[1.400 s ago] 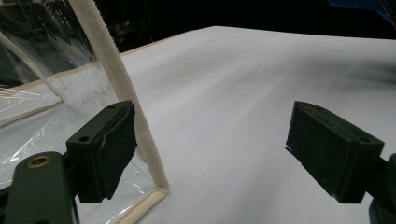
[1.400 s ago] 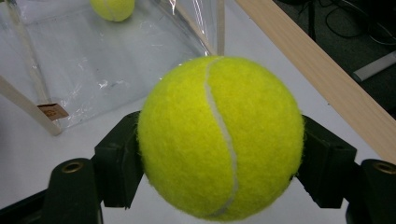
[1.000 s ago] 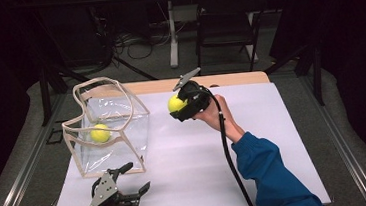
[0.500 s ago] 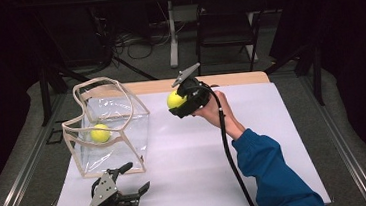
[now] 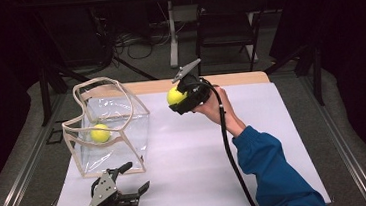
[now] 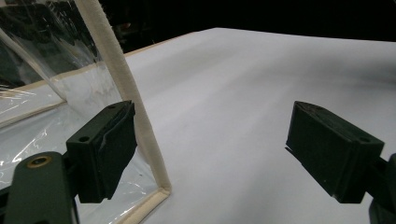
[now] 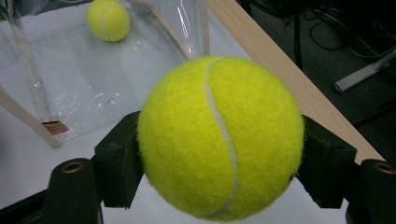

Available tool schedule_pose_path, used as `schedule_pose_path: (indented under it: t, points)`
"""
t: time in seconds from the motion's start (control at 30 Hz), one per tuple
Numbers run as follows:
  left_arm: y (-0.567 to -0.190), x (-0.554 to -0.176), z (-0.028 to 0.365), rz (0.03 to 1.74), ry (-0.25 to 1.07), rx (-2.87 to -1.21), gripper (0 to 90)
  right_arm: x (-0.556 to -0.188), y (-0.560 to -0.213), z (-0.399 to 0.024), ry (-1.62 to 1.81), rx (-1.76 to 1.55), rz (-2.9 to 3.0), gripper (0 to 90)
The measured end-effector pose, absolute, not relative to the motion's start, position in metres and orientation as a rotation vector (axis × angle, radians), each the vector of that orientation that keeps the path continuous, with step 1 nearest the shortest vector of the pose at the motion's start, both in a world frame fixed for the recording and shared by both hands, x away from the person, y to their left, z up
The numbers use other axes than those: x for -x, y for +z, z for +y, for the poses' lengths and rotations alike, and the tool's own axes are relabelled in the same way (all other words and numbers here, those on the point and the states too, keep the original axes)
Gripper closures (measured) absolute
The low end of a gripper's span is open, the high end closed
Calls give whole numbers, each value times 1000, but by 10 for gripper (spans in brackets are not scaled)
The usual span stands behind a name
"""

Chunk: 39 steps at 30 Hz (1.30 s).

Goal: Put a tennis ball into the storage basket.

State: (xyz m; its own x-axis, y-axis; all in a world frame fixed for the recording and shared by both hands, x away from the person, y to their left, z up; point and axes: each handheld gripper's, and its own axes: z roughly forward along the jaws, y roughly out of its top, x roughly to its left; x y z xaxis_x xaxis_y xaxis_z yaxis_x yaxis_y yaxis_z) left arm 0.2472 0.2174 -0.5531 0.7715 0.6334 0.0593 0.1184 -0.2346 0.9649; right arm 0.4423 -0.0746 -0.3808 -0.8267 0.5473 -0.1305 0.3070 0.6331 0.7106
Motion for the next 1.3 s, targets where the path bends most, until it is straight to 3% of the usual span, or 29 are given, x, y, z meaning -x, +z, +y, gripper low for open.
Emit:
schedule_pose_path:
  t: [1.3]
  points:
    - [-553,-247,217,586,538,-1770,159,-443,-358,-59,1057,-635,2473,259]
